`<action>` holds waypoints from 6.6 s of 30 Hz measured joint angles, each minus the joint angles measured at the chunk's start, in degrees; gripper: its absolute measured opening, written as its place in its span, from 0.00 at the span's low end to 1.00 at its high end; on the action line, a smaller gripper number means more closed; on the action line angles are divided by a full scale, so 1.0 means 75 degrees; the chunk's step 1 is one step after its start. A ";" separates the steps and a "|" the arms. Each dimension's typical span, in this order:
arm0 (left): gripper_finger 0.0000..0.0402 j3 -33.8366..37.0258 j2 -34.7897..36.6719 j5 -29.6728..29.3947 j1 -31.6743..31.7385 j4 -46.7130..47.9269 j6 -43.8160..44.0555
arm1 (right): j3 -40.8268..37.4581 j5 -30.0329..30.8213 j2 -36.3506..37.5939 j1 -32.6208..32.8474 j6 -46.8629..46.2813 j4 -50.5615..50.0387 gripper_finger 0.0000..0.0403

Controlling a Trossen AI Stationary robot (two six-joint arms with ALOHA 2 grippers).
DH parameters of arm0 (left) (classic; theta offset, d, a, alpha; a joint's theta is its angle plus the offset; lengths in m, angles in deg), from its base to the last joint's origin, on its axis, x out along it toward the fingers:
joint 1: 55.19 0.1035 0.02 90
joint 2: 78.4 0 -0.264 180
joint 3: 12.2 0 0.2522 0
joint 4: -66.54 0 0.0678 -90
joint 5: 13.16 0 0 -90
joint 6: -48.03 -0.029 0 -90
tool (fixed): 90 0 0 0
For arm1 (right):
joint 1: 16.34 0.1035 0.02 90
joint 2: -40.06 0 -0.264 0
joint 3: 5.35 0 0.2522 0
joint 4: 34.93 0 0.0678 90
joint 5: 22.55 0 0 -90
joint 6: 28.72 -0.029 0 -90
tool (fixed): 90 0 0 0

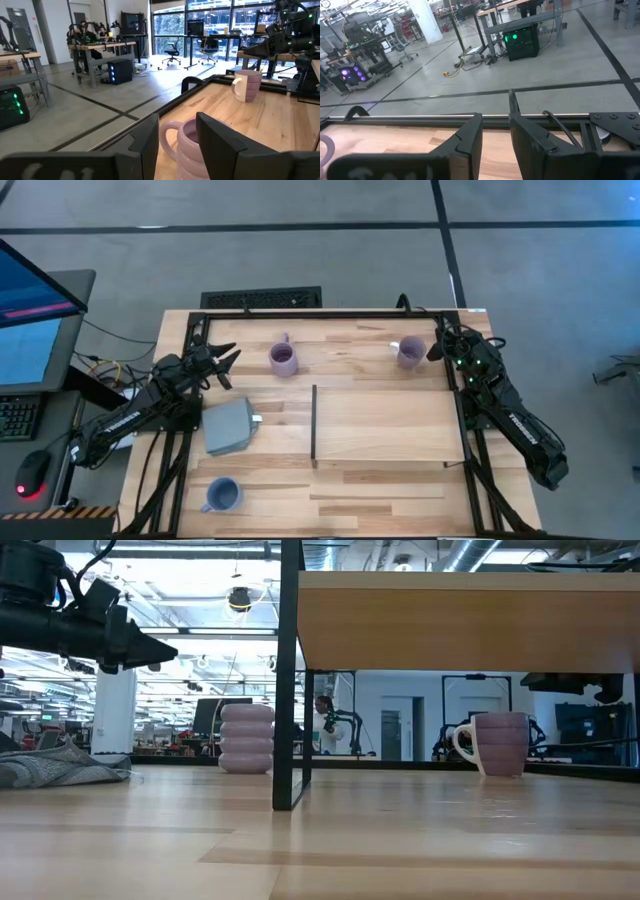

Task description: Stack small to large cups/mugs on shelf

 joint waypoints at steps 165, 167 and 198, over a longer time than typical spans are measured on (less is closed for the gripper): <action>0.30 0.0003 -0.0002 0.0002 0.0000 0.0002 0.0434 | 1.4227 -0.1759 -1.6263 0.5363 0.4126 -0.0882 0.30; 0.30 0.0000 -0.0002 0.0002 0.0000 0.0002 0.0402 | 1.4243 -0.1759 -1.6320 0.5336 0.3943 -0.0819 0.30; 0.30 0.0001 -0.0002 0.0002 0.0000 0.0003 0.0490 | 1.4241 -0.1683 -1.6672 0.5139 0.3395 -0.2042 0.37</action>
